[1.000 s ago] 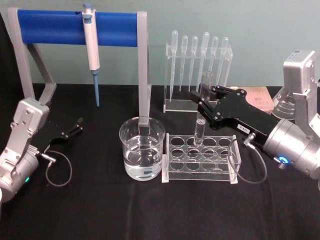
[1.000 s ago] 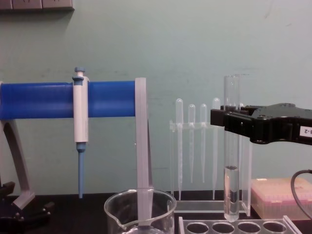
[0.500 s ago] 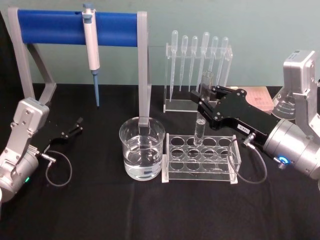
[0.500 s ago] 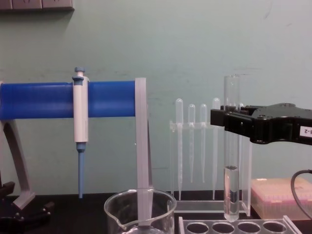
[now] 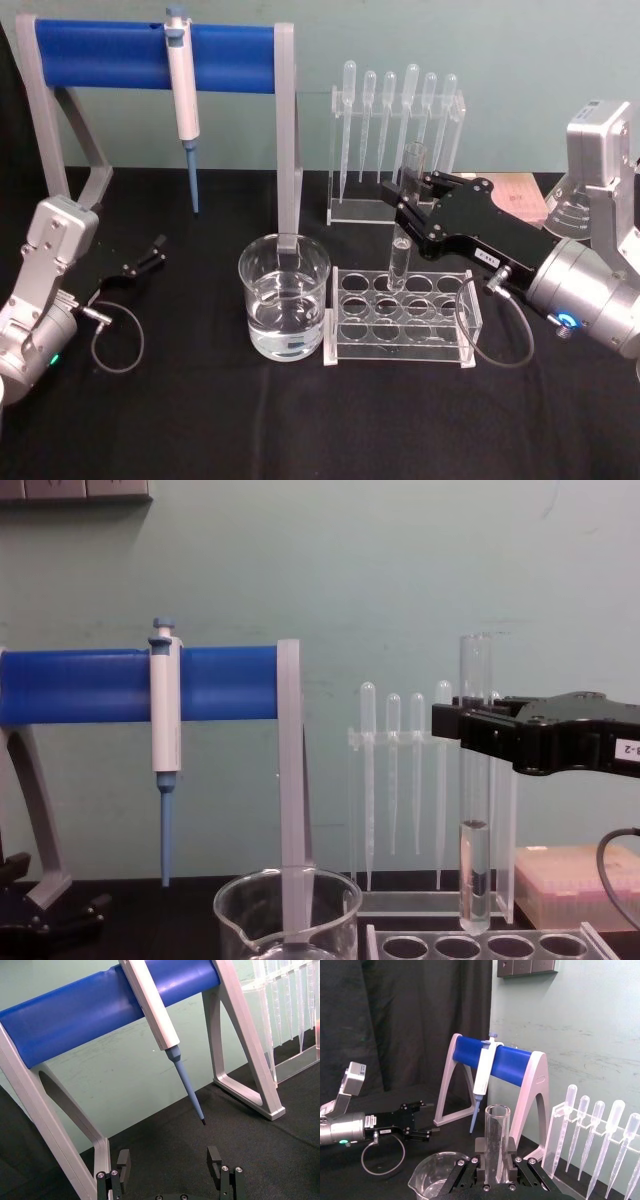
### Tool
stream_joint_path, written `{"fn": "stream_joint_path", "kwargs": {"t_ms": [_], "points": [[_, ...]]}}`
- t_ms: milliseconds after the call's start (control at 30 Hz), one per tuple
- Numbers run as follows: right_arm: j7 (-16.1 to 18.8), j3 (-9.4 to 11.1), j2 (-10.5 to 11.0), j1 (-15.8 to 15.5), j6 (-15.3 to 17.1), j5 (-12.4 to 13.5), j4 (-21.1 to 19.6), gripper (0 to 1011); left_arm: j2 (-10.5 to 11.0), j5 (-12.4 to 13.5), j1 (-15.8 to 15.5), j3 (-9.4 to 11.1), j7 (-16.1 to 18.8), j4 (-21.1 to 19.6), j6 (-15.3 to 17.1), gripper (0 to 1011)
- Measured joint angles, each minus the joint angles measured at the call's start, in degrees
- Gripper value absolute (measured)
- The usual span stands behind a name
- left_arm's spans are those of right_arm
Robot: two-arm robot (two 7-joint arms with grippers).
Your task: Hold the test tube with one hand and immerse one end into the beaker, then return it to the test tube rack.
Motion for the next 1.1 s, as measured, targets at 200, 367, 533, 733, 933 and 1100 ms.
{"fn": "stream_joint_path", "kwargs": {"t_ms": [200, 367, 533, 733, 933, 1100], "points": [[-0.1, 0.0, 0.0, 0.0, 0.0, -0.1, -0.7, 227, 0.0, 0.0, 0.0, 0.0, 0.0, 0.0, 0.0, 1000], [-0.3, -0.6, -0.4, 1.2, 0.6, -0.5, -2.3, 227, 0.0, 0.0, 0.0, 0.0, 0.0, 0.0, 0.0, 1000], [0.7, -3.1, -2.6, 4.8, 0.7, -0.8, -1.9, 227, 0.0, 0.0, 0.0, 0.0, 0.0, 0.0, 0.0, 1000], [2.1, -6.4, -5.6, 8.8, 0.1, -1.3, 1.1, 227, 0.0, 0.0, 0.0, 0.0, 0.0, 0.0, 0.0, 1000], [3.1, -9.6, -8.2, 12.0, -1.7, -3.2, 5.6, 227, 0.0, 0.0, 0.0, 0.0, 0.0, 0.0, 0.0, 1000], [4.4, -11.3, -9.8, 13.1, -4.0, -4.1, 9.8, 227, 0.0, 0.0, 0.0, 0.0, 0.0, 0.0, 0.0, 1000]]}}
